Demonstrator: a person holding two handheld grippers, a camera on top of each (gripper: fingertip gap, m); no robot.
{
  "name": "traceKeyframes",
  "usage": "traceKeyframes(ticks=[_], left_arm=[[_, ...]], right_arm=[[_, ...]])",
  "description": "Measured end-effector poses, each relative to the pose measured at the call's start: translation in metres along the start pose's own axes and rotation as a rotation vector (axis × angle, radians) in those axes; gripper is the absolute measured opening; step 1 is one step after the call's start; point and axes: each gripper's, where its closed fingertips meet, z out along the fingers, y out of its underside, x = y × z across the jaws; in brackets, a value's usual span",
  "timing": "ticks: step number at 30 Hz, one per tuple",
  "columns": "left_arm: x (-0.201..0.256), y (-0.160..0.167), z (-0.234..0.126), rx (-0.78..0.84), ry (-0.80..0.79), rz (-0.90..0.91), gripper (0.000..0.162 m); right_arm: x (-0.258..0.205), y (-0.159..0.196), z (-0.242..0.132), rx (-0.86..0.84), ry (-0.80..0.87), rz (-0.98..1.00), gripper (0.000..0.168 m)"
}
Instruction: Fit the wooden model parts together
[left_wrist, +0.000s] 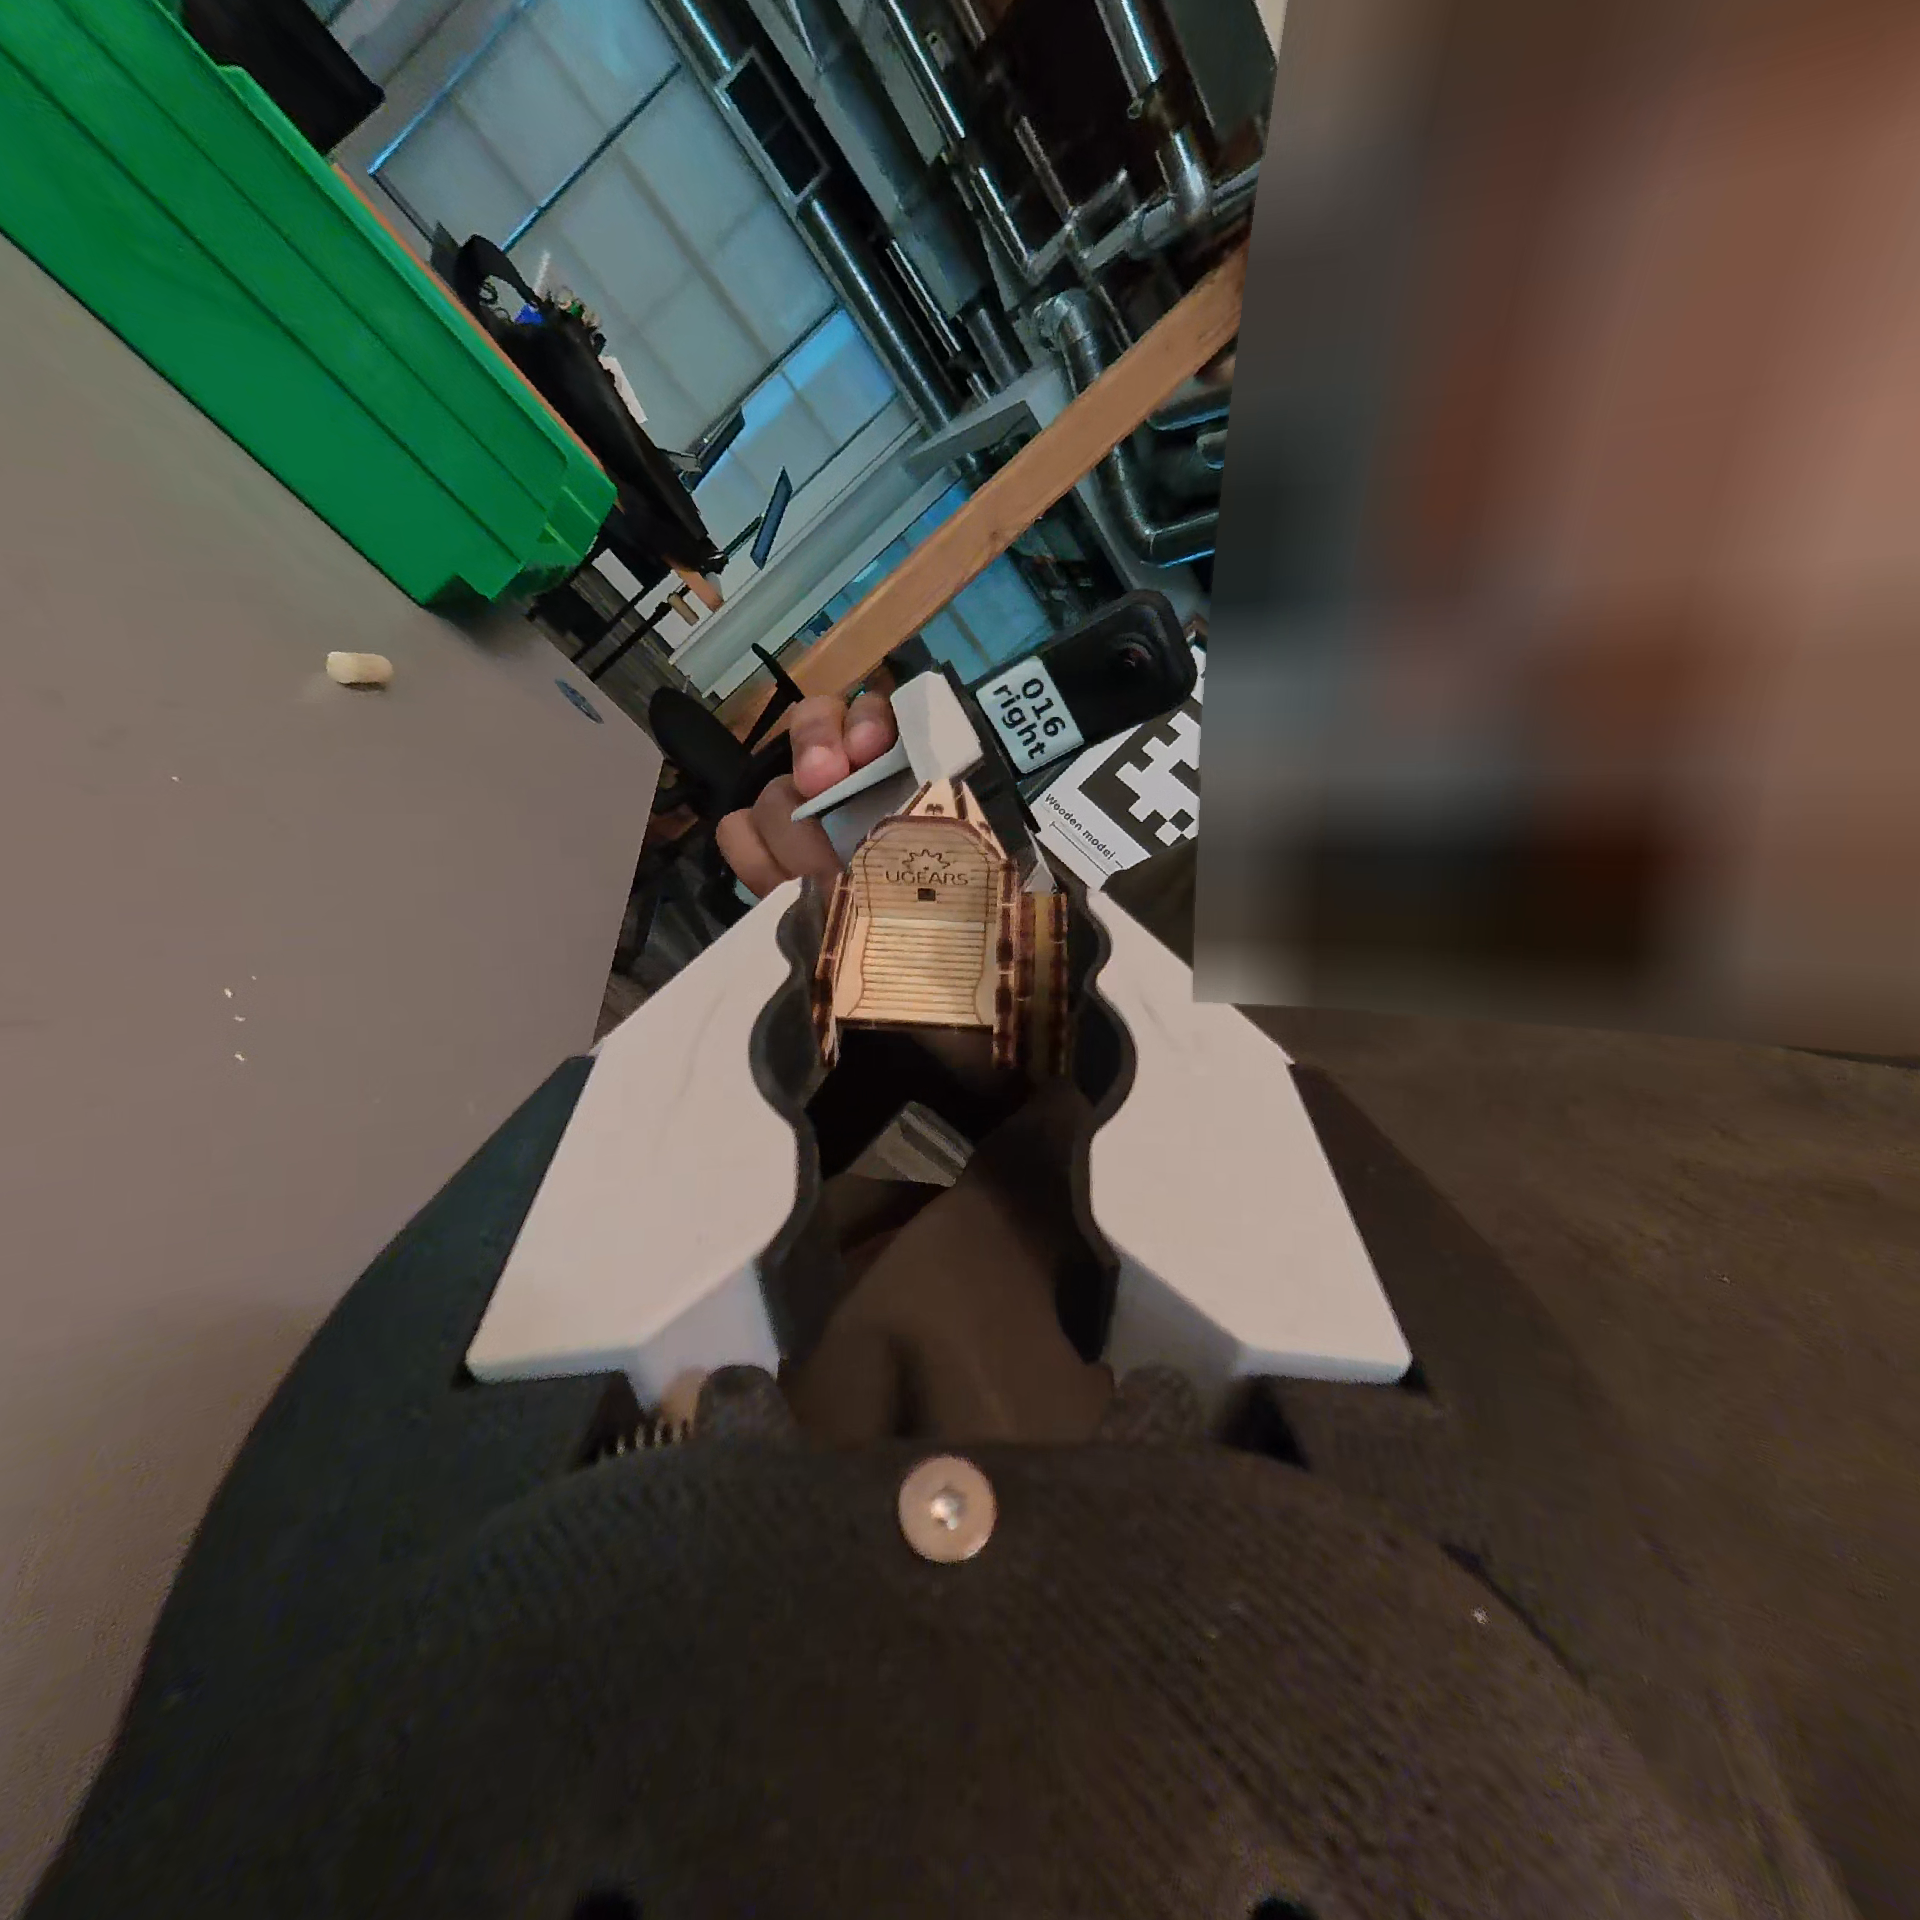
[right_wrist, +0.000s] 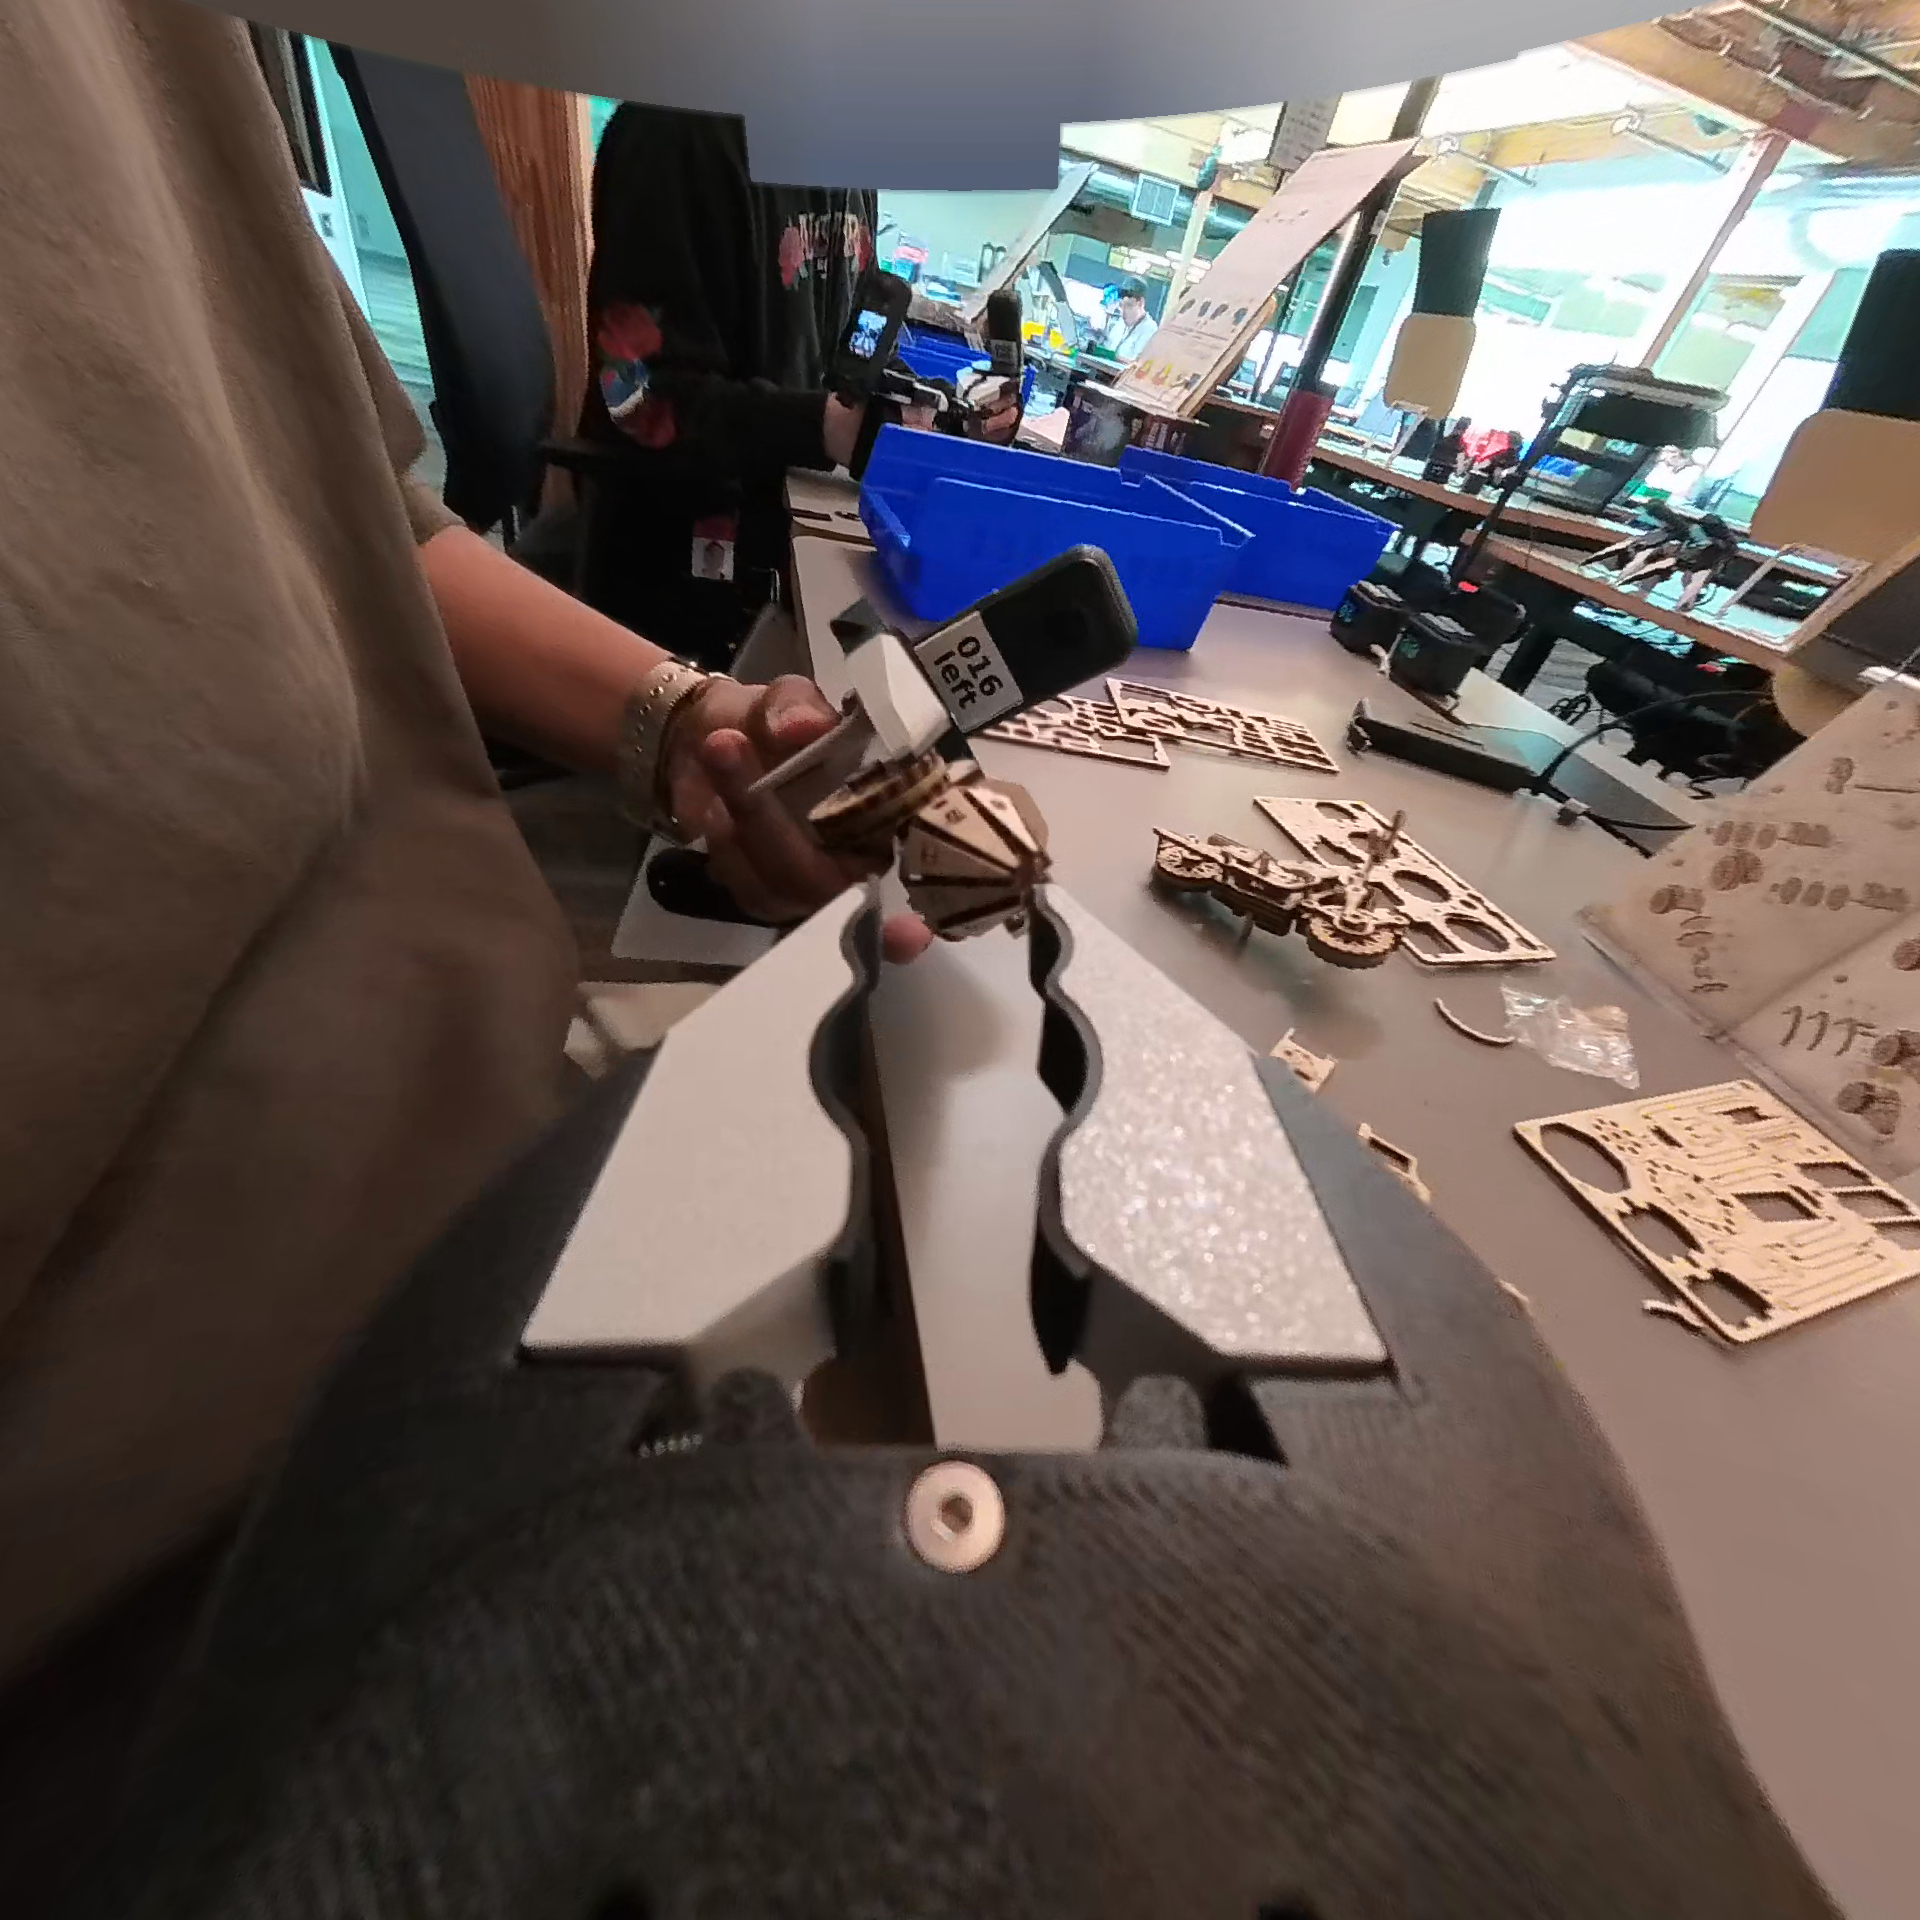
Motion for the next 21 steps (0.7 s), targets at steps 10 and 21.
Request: traceKeyframes(ticks=[10,21], left_arm=[[-0.008,0.001,0.0,0.006,-0.033,-0.028,0.042],[-0.021,0.001,-0.002,0.012,-0.093,-0.069,0.042]], right_arm=[[0.003,0.012,0.004,-0.091,0.059,-0.097,0.025],[0.009,0.03,0.007,-0.244,0.15,-0.297,0.025]])
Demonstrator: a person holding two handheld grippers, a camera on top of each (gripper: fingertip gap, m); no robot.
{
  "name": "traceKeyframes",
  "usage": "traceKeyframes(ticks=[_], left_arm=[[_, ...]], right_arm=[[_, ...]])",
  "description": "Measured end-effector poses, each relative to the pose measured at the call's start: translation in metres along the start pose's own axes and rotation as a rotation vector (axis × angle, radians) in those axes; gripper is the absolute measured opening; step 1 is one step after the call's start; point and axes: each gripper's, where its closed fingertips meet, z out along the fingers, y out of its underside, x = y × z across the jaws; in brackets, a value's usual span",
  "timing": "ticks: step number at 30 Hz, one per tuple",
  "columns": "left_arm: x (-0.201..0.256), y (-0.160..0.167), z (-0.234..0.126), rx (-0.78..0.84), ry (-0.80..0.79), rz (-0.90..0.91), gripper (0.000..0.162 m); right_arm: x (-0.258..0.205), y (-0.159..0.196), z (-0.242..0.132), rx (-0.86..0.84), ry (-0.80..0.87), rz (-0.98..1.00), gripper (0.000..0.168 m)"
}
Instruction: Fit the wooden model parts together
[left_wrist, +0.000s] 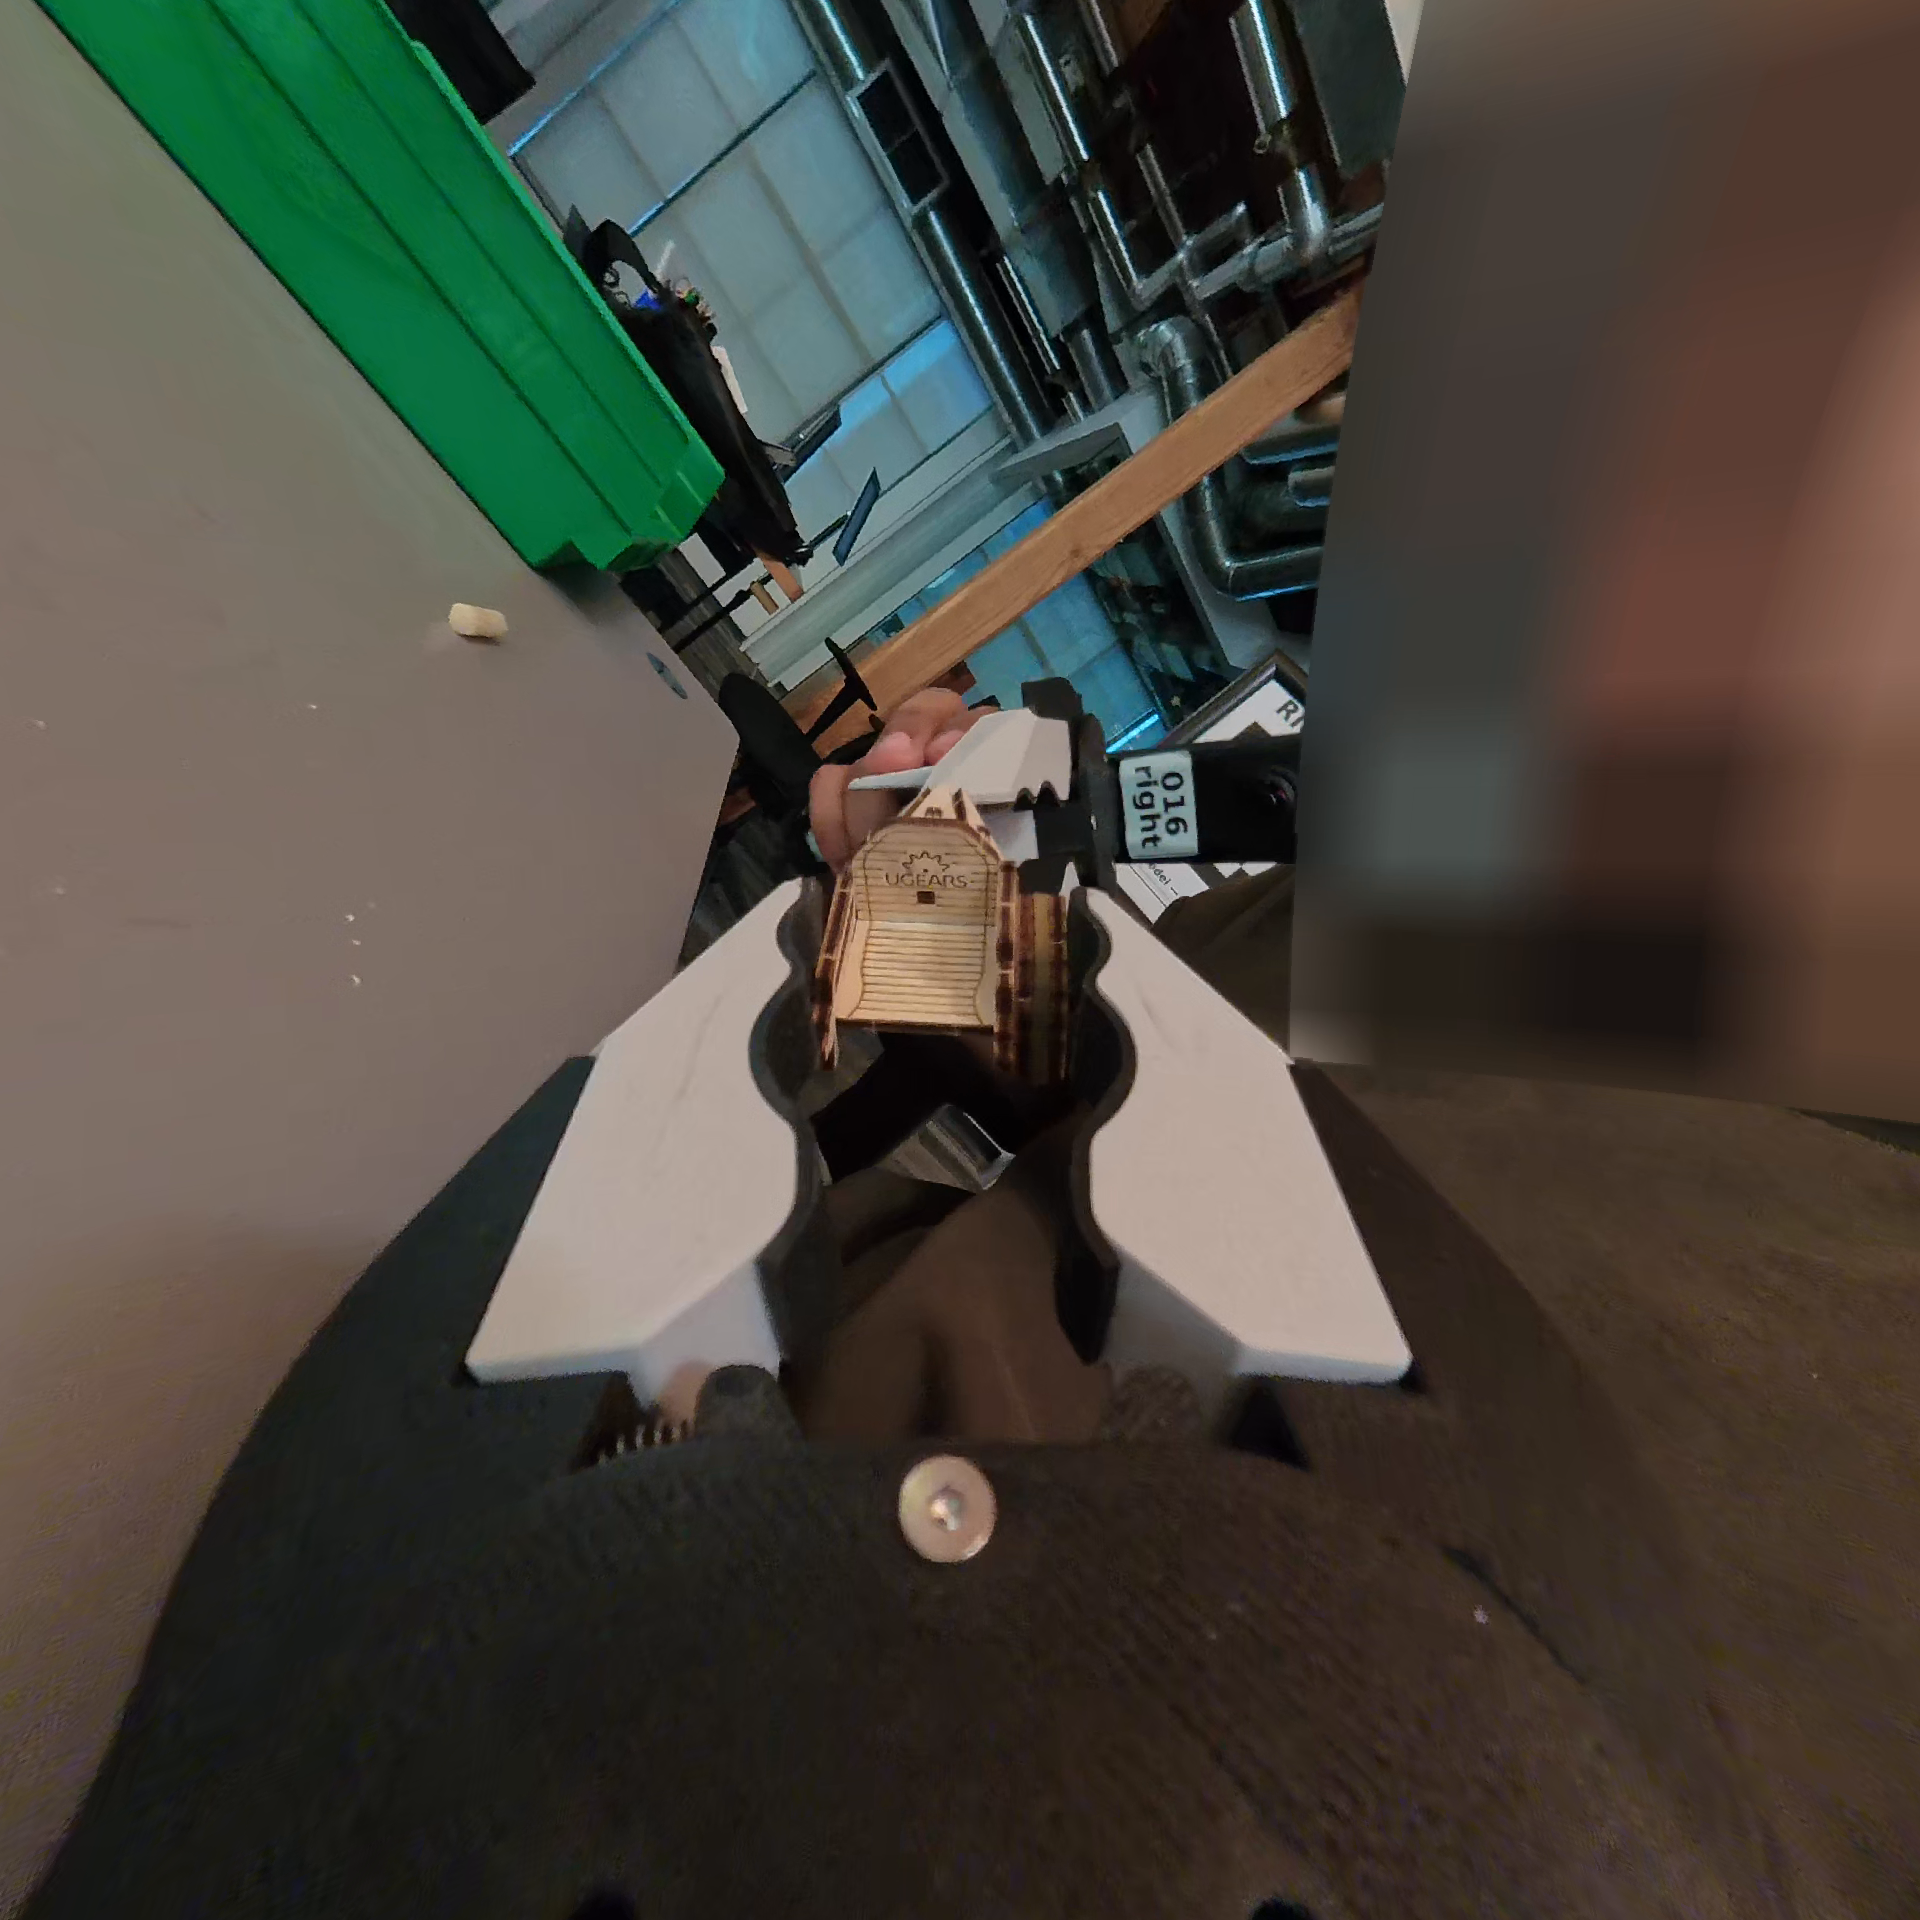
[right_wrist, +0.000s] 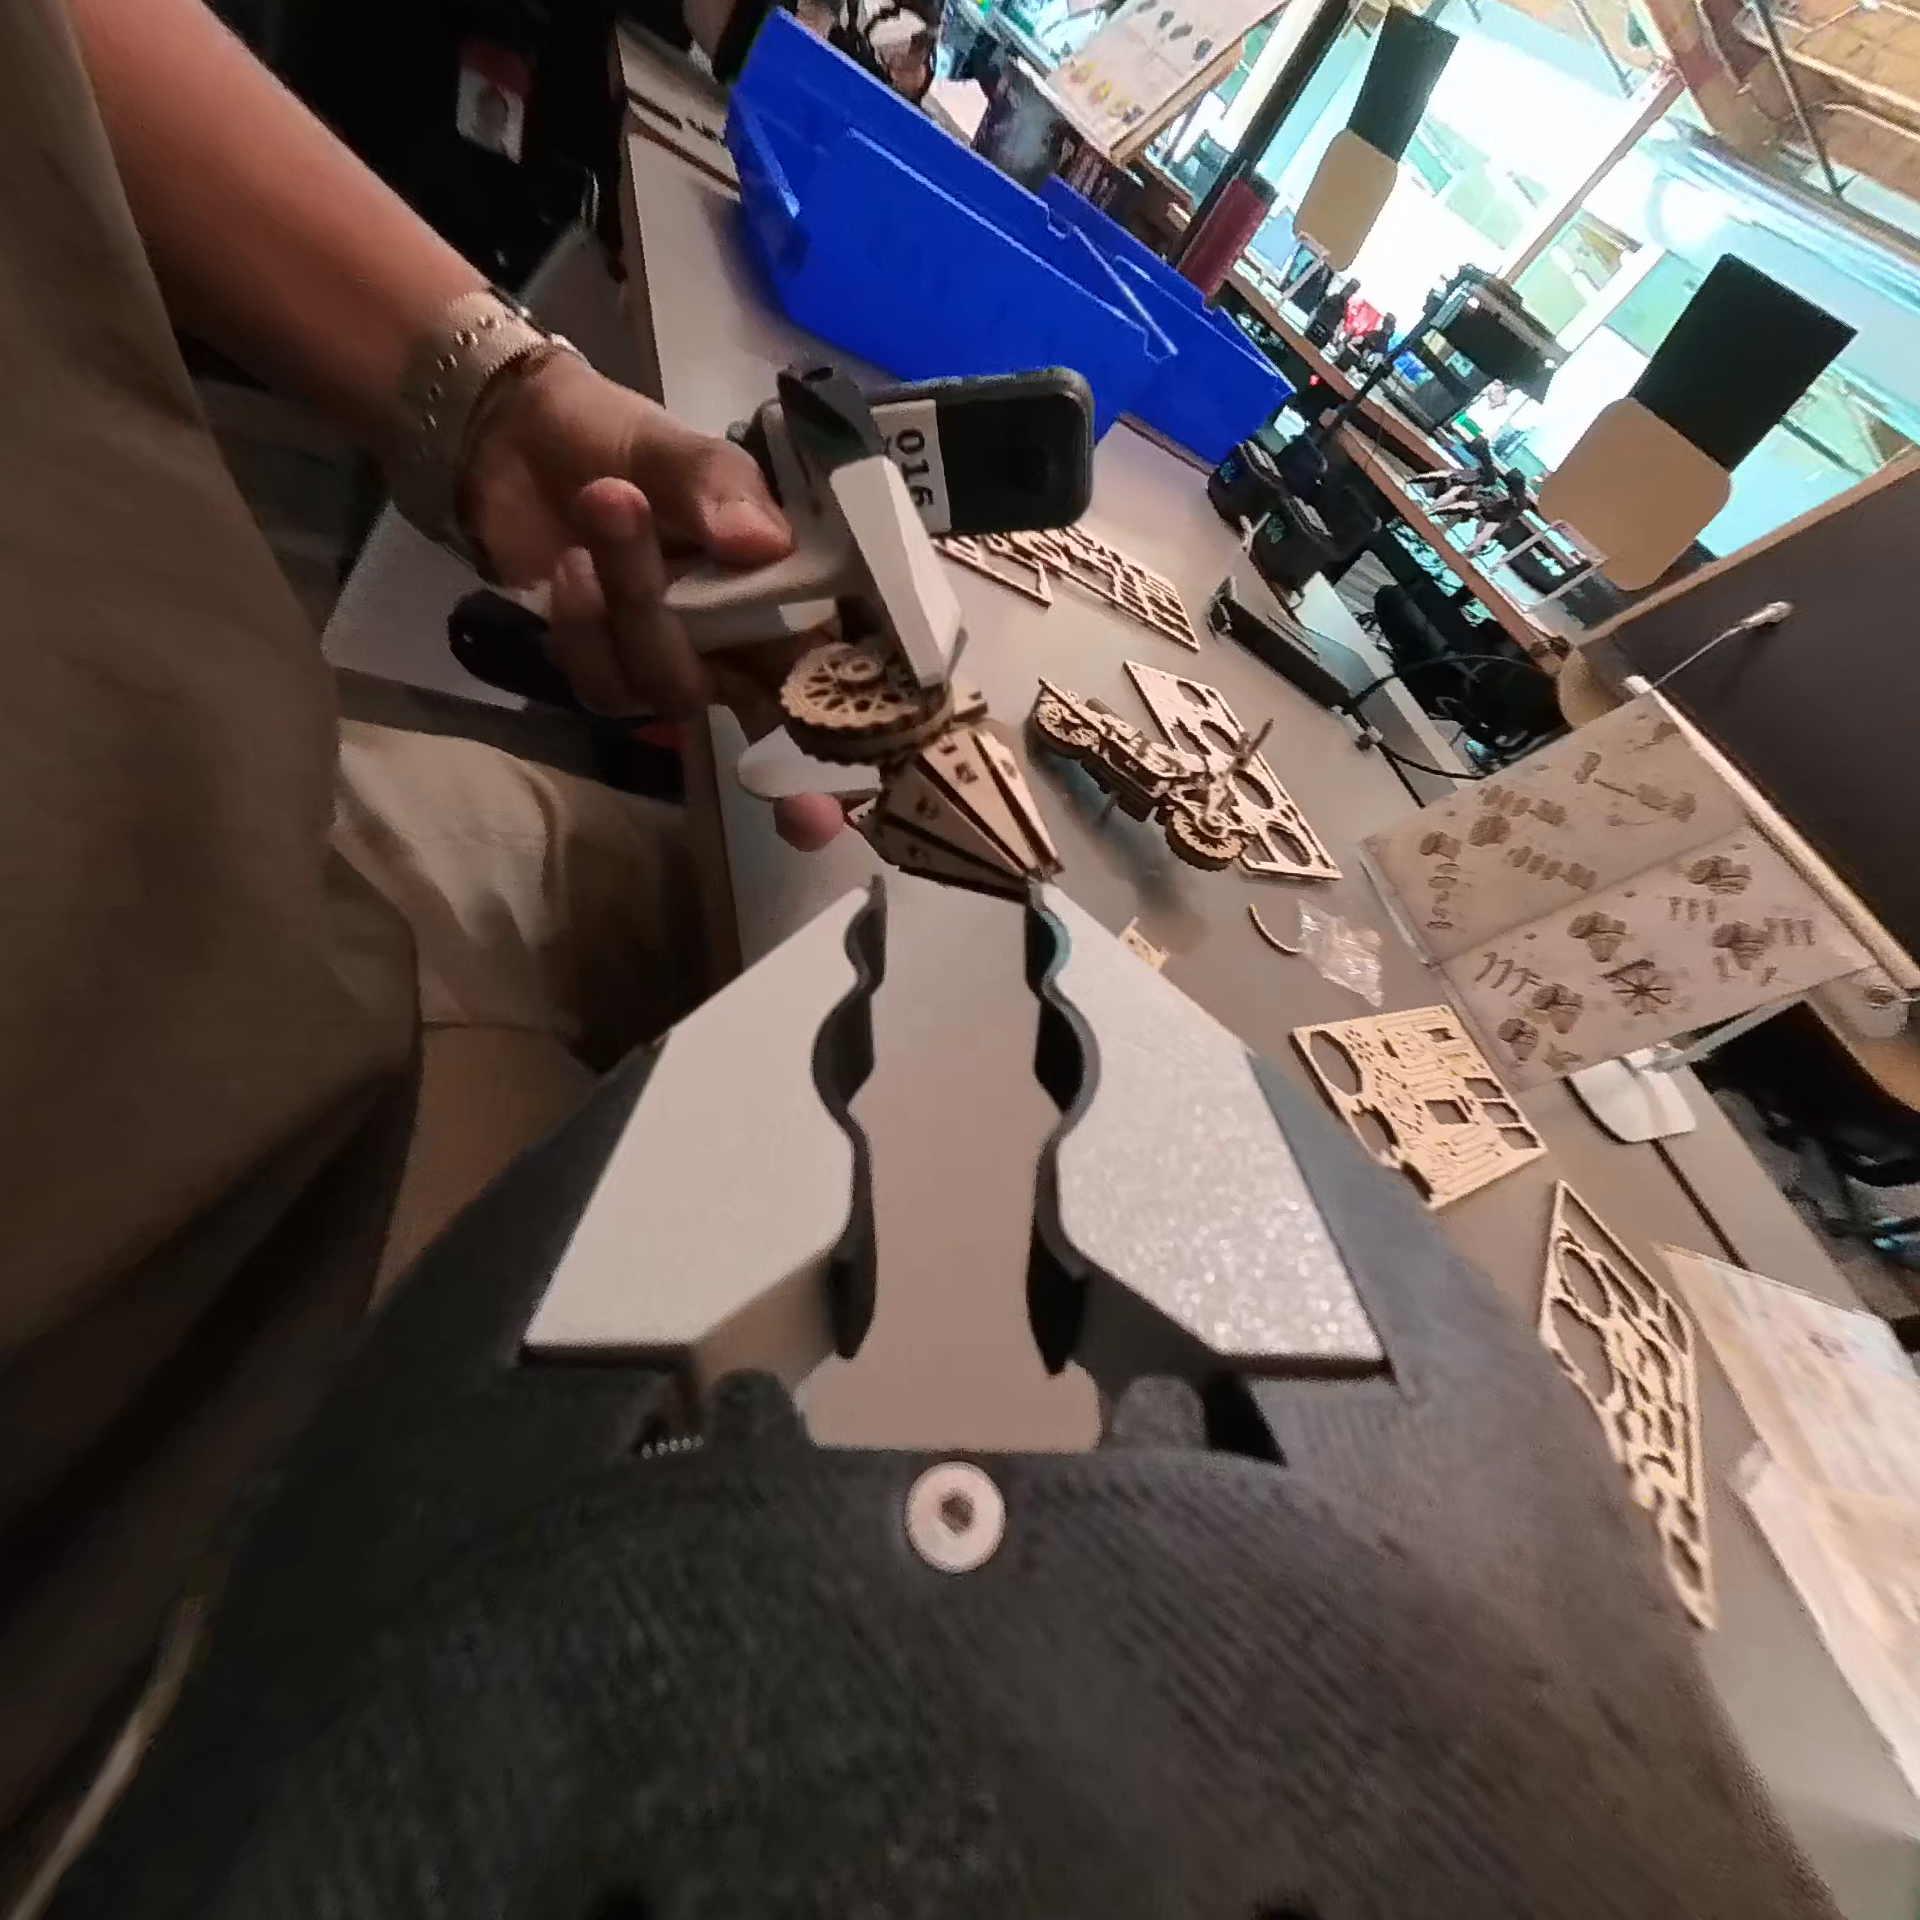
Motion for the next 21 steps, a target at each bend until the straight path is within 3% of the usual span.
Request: traceKeyframes(ticks=[11,21], left_arm=[[-0.01,-0.003,-0.002,0.027,-0.041,-0.049,0.042],[-0.012,-0.001,-0.001,0.017,-0.048,-0.058,0.043]], right_arm=[[-0.002,0.013,0.005,-0.098,0.029,-0.108,0.026],[0.001,0.013,0.004,-0.091,0.036,-0.08,0.027]])
